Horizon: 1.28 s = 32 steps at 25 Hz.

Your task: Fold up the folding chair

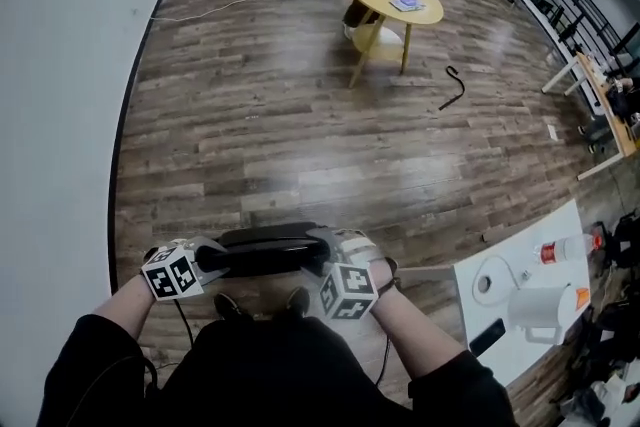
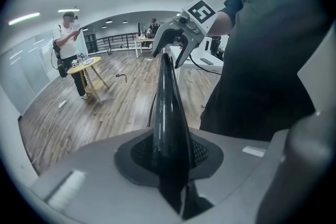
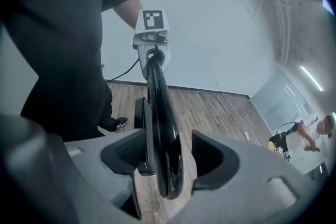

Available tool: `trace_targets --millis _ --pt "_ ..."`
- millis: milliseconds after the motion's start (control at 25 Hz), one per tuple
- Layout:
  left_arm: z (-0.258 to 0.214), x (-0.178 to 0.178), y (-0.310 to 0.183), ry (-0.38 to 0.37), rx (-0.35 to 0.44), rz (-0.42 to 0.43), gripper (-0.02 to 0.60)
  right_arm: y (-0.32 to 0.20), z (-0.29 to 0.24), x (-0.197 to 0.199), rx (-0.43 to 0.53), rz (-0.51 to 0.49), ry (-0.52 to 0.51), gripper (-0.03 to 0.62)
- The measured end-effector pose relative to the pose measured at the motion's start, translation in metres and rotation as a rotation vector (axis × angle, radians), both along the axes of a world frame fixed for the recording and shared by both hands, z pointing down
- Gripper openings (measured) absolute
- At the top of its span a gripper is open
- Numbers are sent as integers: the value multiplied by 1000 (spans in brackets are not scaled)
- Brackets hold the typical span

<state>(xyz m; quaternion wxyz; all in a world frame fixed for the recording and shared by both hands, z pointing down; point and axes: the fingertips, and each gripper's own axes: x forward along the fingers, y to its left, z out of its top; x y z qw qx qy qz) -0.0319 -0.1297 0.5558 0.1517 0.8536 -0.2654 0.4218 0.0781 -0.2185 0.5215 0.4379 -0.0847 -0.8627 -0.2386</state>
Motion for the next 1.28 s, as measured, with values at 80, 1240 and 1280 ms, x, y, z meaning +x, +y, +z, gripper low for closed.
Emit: trace_targets --millis 80,1240,1280 --pt "-1 4 2 3 -2 3 89 4 8 -2 3 -39 43 271" --pt "1 25 17 -20 20 28 81 33 62 -1 -24 -169 314 57" --pt "1 25 17 -21 20 24 81 33 62 0 -29 -165 313 57"
